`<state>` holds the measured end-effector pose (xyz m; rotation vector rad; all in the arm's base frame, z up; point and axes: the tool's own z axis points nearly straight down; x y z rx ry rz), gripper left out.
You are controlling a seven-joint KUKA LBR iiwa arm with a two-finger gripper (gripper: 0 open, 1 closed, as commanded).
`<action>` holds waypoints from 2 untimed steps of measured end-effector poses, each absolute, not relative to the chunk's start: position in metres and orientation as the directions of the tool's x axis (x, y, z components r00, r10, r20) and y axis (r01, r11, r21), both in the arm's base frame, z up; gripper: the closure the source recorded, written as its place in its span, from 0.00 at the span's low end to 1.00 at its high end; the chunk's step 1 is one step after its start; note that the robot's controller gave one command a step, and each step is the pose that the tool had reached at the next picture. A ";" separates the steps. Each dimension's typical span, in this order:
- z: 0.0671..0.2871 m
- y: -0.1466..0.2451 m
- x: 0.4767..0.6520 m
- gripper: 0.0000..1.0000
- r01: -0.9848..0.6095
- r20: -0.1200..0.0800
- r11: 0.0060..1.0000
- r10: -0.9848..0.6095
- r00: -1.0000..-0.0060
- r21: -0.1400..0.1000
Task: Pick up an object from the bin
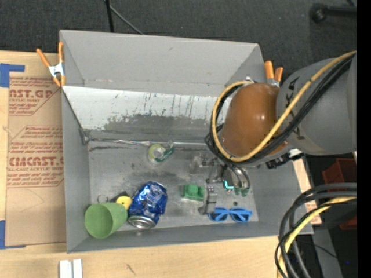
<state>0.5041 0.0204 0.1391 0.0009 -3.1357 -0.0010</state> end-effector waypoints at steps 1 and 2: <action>0.068 -0.010 0.494 0.00 0.174 0.005 0.985 0.174 -0.985 -0.001; 0.069 0.000 0.488 0.00 0.384 0.003 0.924 0.384 -0.923 0.000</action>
Offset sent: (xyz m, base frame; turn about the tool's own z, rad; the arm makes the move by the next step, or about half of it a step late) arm -0.0083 -0.0309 -0.0691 0.1748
